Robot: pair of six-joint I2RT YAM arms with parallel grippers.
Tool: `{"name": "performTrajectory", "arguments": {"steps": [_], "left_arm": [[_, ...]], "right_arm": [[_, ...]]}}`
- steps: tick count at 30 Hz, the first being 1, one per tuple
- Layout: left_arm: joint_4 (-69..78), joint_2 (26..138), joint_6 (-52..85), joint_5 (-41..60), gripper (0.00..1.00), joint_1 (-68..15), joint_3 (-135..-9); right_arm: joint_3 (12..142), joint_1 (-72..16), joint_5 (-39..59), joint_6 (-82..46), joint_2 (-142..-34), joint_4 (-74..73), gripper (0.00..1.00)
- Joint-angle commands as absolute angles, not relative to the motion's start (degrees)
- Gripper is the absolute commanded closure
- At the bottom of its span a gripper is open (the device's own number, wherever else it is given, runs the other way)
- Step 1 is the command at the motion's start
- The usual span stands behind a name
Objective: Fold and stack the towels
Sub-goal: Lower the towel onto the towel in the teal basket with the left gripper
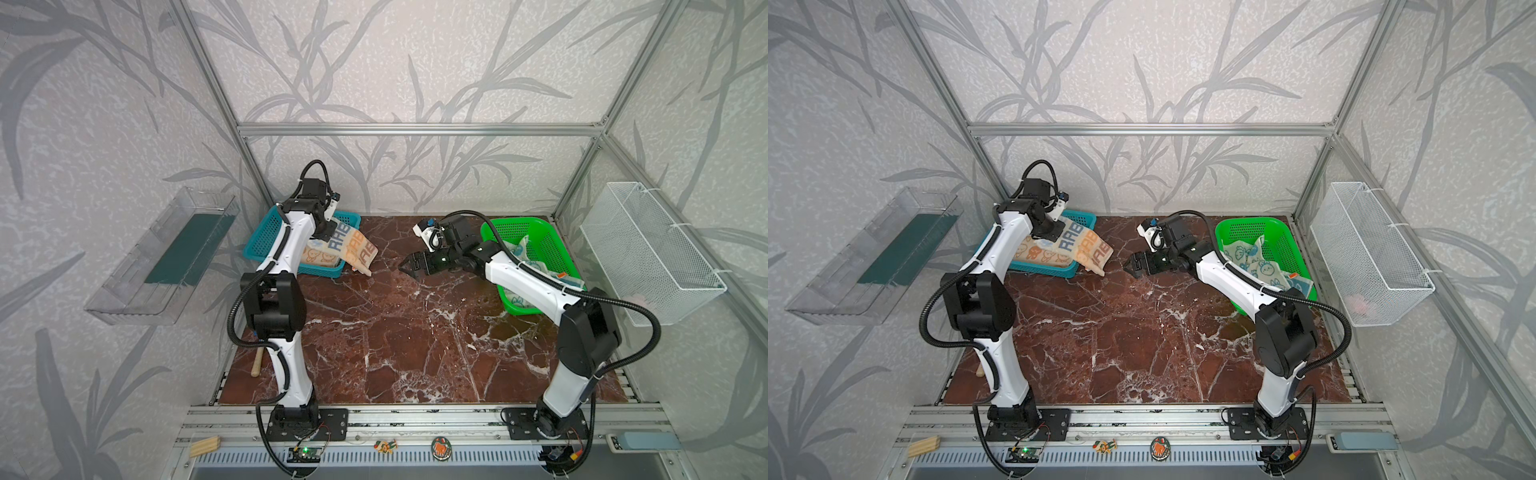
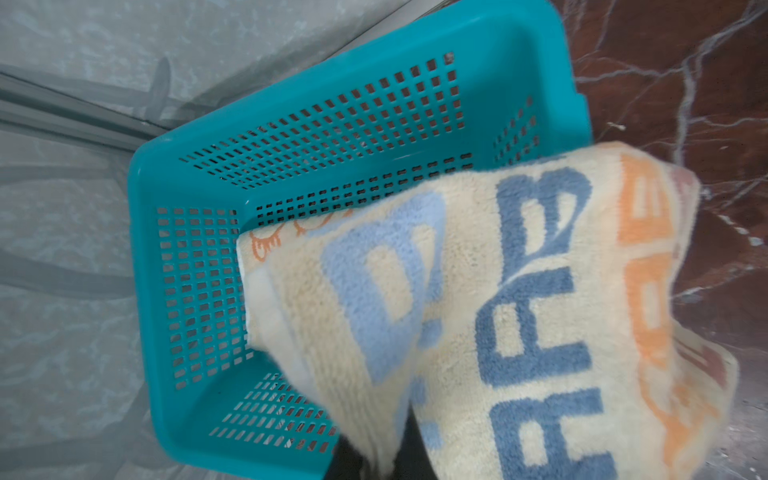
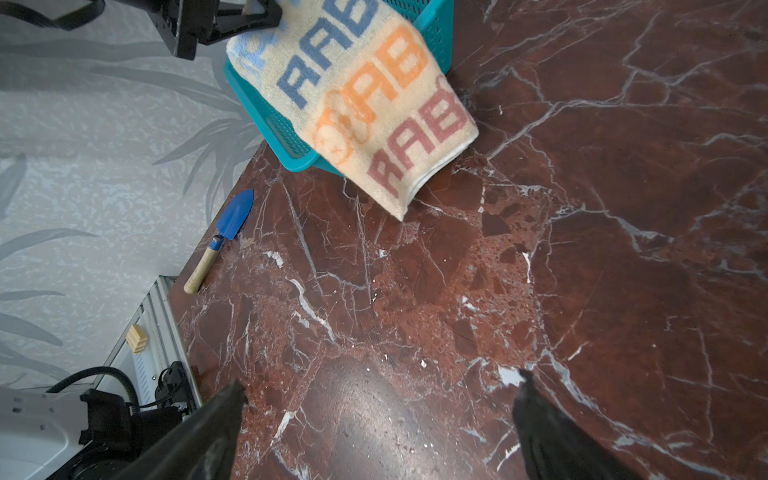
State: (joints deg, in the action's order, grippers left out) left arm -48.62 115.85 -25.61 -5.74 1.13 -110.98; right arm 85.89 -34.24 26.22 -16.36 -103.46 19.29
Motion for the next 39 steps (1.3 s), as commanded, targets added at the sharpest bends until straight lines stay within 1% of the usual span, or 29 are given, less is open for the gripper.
{"name": "performTrajectory", "arguments": {"steps": [1, 4, 9, 16, 28, 39], "left_arm": [[-46.6, 118.7, -29.0, -4.4, 1.00, 3.1, -111.6], [-44.8, 120.9, -31.5, -7.3, 1.00, 3.5, -111.7], [-45.8, 125.0, -32.4, -10.4, 1.00, 4.8, -115.1], [-44.2, 125.7, -33.8, -14.3, 1.00, 6.0, -115.3], [-42.8, 128.5, -36.3, -16.8, 1.00, 7.8, -117.7], [-41.1, 131.0, -37.0, -19.1, 1.00, 8.4, -116.5]], "right_arm": [[89.1, -34.6, 26.1, -15.7, -105.4, 19.6, 0.01], [89.8, -34.7, 26.1, -16.0, -106.5, 19.5, 0.01], [90.9, -34.6, 25.8, -15.5, -108.0, 19.9, 0.01], [93.1, -34.7, 26.4, -15.5, -110.5, 20.3, 0.01], [93.3, -34.6, 25.5, -15.0, -111.0, 20.9, 0.01], [93.4, -34.5, 25.7, -15.0, -111.5, 21.1, 0.01]]}}
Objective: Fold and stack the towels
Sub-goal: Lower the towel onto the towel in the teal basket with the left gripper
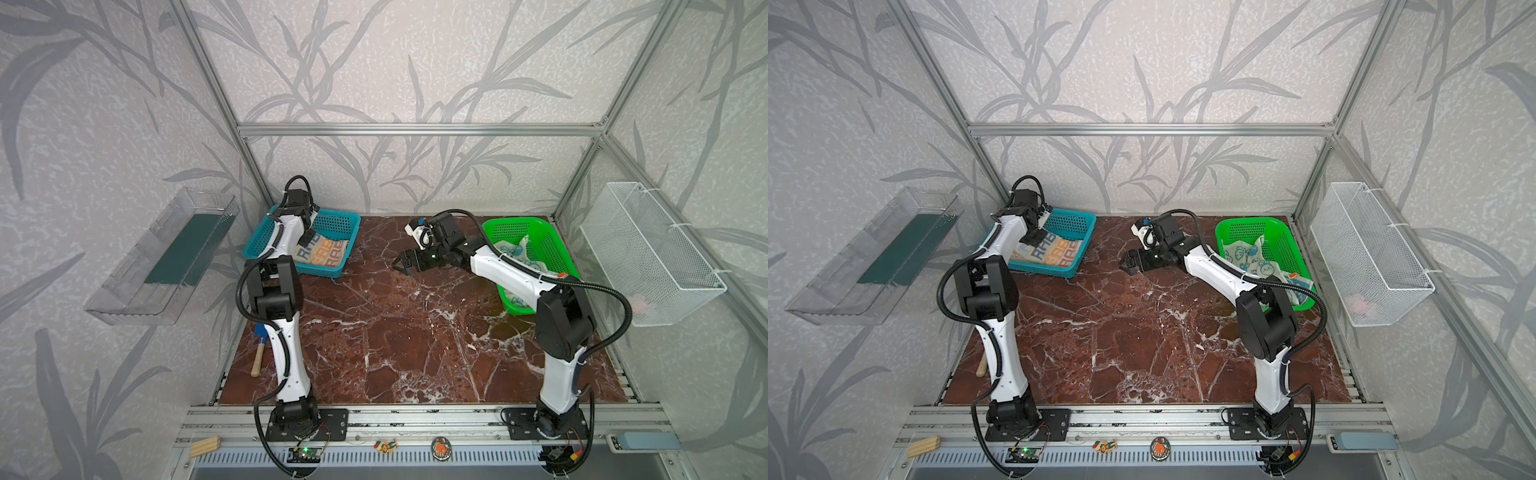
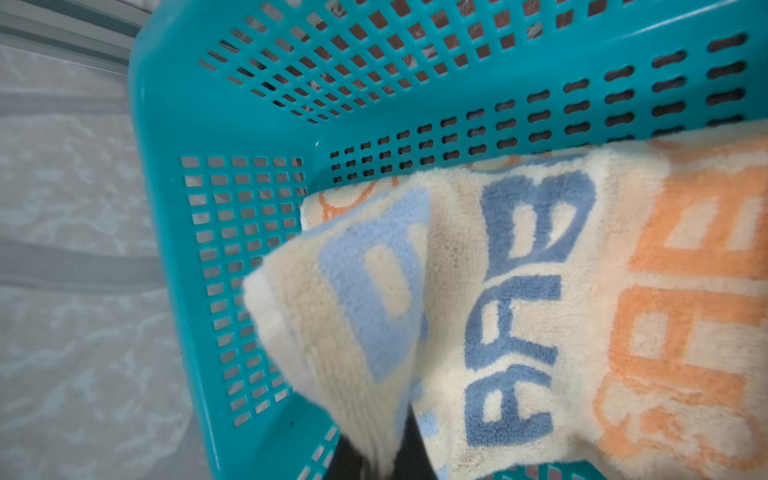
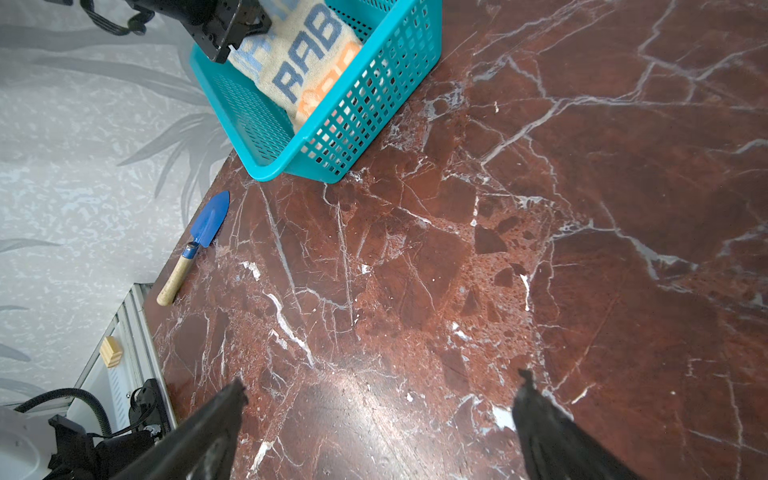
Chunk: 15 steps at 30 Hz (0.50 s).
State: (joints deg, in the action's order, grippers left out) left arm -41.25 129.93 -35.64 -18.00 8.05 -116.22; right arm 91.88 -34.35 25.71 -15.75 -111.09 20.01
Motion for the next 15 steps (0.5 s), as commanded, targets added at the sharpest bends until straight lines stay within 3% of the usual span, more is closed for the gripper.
{"name": "performTrajectory", "arguments": {"steps": [1, 15], "left_arm": [[-41.1, 130.8, -36.6, -19.2, 1.00, 8.4, -116.7], [-38.8, 126.4, -37.2, -20.2, 1.00, 10.2, -113.5]], "right_arm": [[93.4, -34.5, 25.6, -15.0, -111.6, 21.2, 0.01], [93.3, -34.5, 26.8, -16.0, -112.5, 20.3, 0.01]]}}
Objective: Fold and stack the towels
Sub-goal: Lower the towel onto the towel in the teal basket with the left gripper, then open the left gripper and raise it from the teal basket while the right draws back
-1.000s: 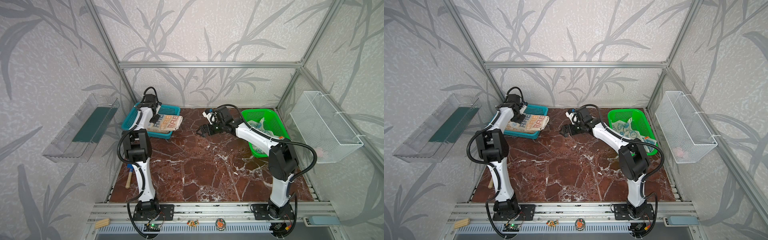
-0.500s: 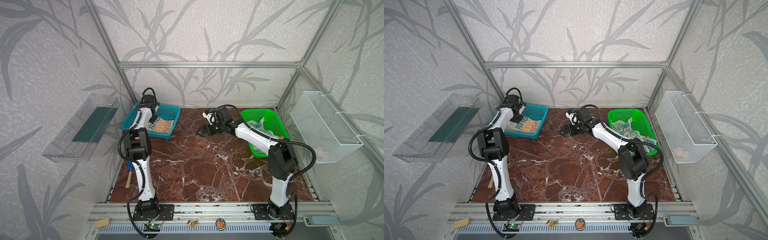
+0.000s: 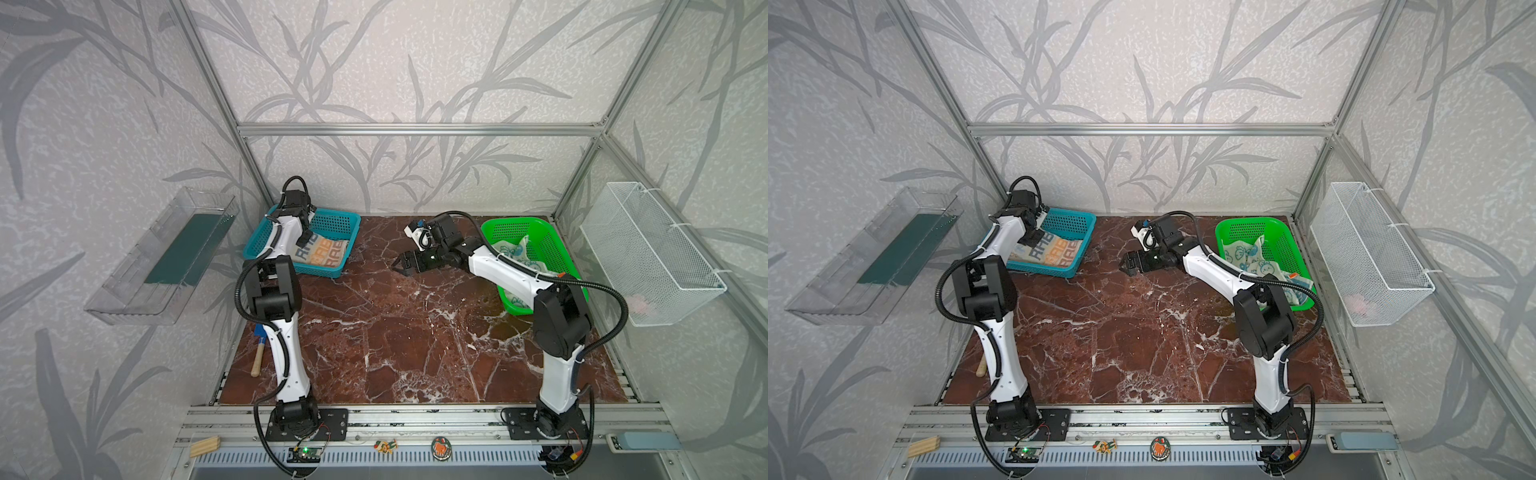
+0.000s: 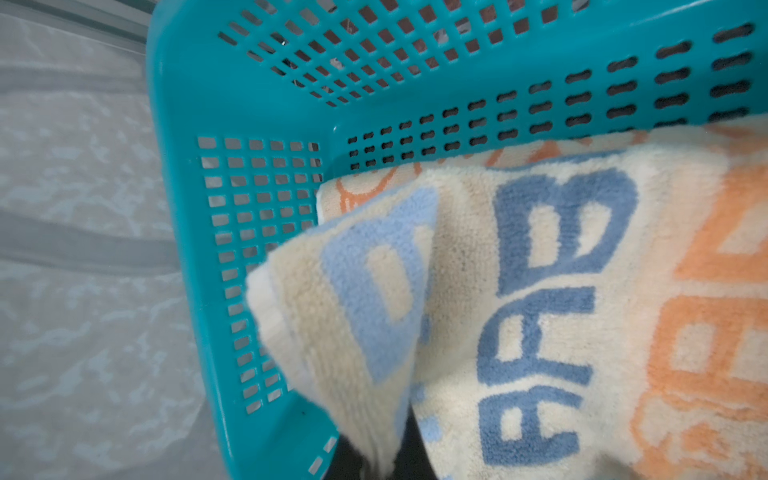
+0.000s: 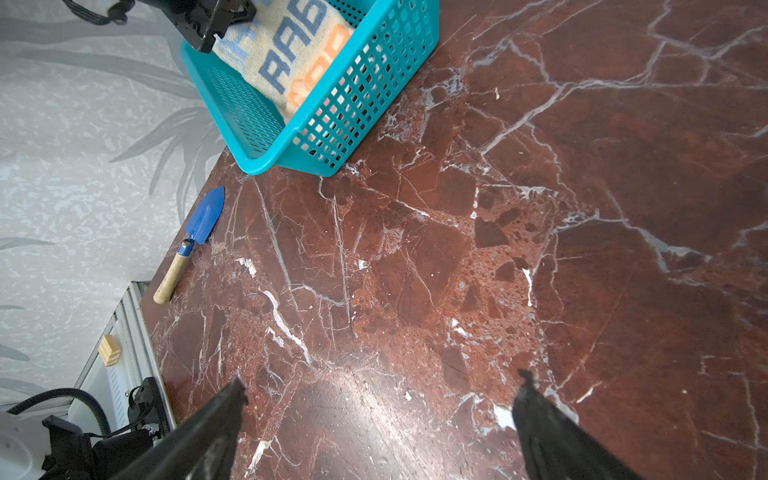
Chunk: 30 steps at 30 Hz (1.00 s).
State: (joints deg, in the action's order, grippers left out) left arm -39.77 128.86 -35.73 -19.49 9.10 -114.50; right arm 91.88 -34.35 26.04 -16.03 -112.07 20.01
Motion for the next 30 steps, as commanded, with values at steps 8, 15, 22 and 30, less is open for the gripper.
{"name": "performTrajectory", "arguments": {"steps": [8, 15, 22, 30], "left_arm": [[-37.7, 127.6, -36.8, -20.4, 1.00, 10.5, -113.3], [-36.9, 129.8, -36.6, -22.3, 1.00, 10.7, -113.6], [-35.1, 131.8, -34.9, -26.9, 0.79, 10.8, -112.8], [-34.5, 126.8, -29.6, -28.3, 0.01, 10.2, -113.5]], "right_arm": [[93.4, -34.5, 27.3, -16.3, -112.8, 20.4, 0.01], [93.4, -34.5, 27.9, -16.8, -113.6, 20.1, 0.01], [93.6, -34.5, 27.7, -17.1, -113.9, 20.4, 0.01], [96.9, -35.0, 26.8, -18.2, -115.1, 22.6, 0.01]]}}
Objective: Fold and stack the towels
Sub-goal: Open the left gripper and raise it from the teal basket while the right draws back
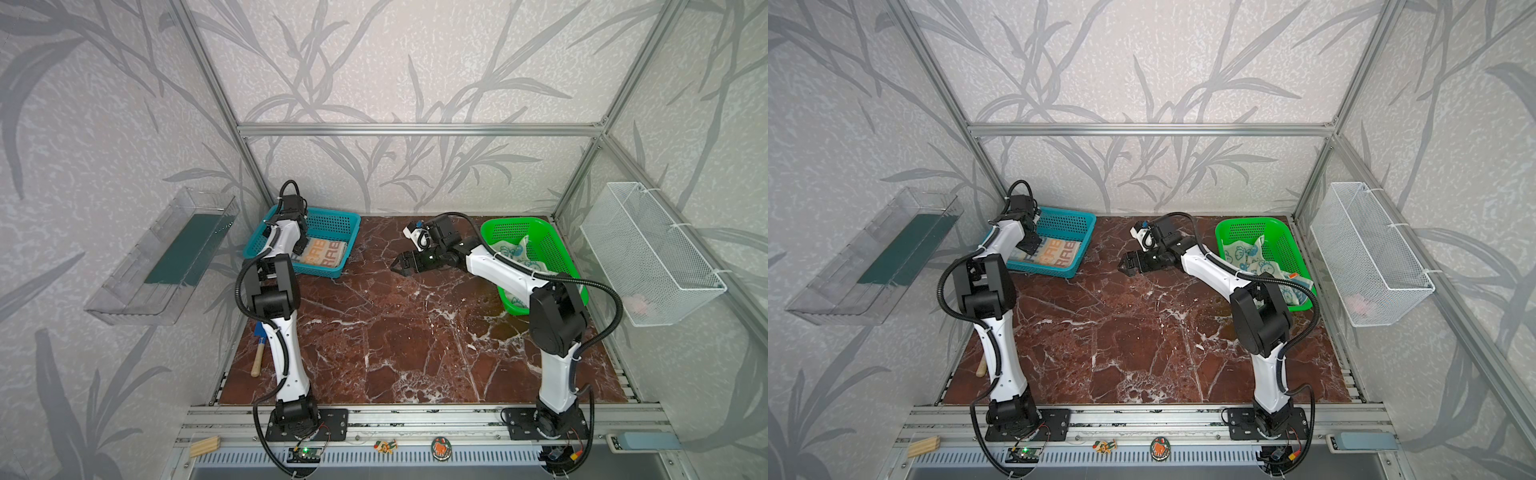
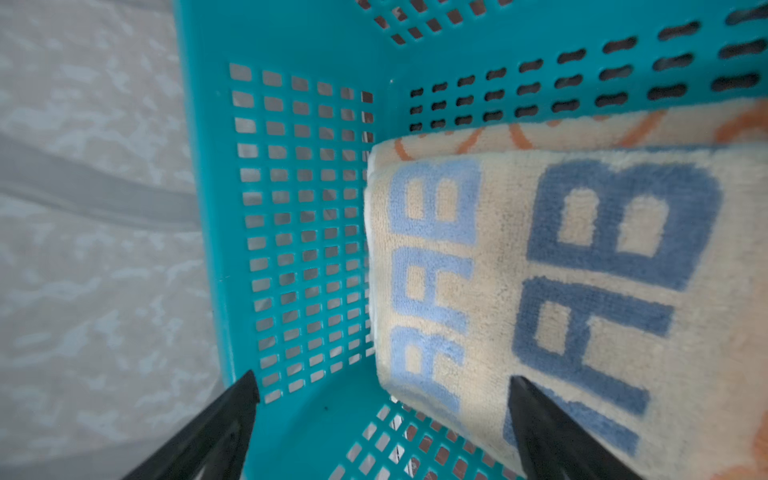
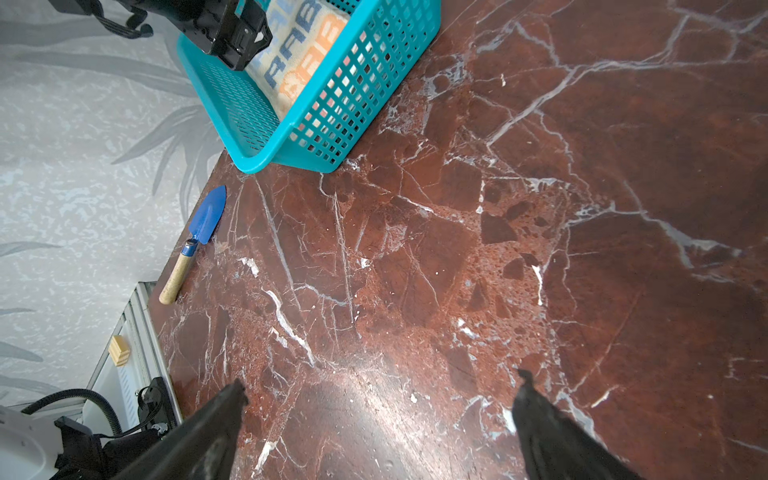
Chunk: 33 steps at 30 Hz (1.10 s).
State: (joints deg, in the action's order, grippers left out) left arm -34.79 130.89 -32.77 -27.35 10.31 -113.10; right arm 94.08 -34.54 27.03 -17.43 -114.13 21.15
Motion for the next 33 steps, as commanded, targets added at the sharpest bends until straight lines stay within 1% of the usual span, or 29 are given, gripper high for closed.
{"name": "performTrajectory", "arguments": {"steps": [1, 5, 8, 10, 13, 16, 19, 21, 22, 24, 26, 28, 33], "left_arm": [[-34.1, 125.0, -27.5, -27.7, 0.01, 10.0, -112.8], [-33.6, 116.8, -17.4, -19.6, 0.01, 9.1, -107.9], [-30.5, 109.4, -10.3, -8.6, 0.01, 8.8, -101.4], [-25.2, 103.9, -5.0, -3.5, 0.01, 8.5, -94.5], [-19.2, 97.6, 3.4, 1.1, 0.01, 7.6, -85.3], [-18.7, 95.0, 11.1, 4.1, 0.01, 6.7, -80.5], [-26.2, 96.2, 17.4, 9.3, 0.01, 6.2, -82.0], [-32.1, 97.7, 21.1, 13.3, 0.01, 6.0, -83.7], [-34.6, 98.3, 22.3, 16.7, 0.01, 6.0, -84.0], [-37.0, 98.0, 25.3, 19.0, 0.01, 6.0, -82.3], [-33.6, 95.4, 29.1, 21.4, 0.01, 6.1, -76.9], [-29.5, 91.9, 32.5, 21.7, 0.01, 6.2, -71.4], [-21.2, 87.8, 40.6, 24.6, 0.01, 6.2, -62.8]], "right_arm": [[98.0, -35.2, 26.1, -18.7, -115.7, 23.3, 0.01], [105.3, -36.4, 22.4, -21.0, -120.2, 28.3, 0.01], [112.1, -38.0, 19.3, -23.1, -124.6, 31.2, 0.01], [119.1, -39.6, 15.8, -23.7, -128.4, 34.6, 0.01], [132.0, -41.5, 12.1, -25.3, -136.4, 40.6, 0.01], [146.7, -42.6, 10.7, -27.5, -145.0, 46.1, 0.01], [157.1, -43.2, 9.9, -29.1, -150.9, 50.1, 0.01], [158.3, -43.2, 10.3, -30.1, -151.6, 50.0, 0.01], [157.5, -43.2, 10.1, -30.1, -151.2, 49.7, 0.01], [154.3, -43.2, 9.7, -30.0, -149.4, 48.3, 0.01], [149.4, -43.2, 9.7, -29.6, -146.9, 45.9, 0.01], [145.1, -43.2, 10.0, -29.2, -144.7, 43.8, 0.01], [141.6, -42.9, 10.0, -27.1, -141.9, 44.8, 0.01]]}}
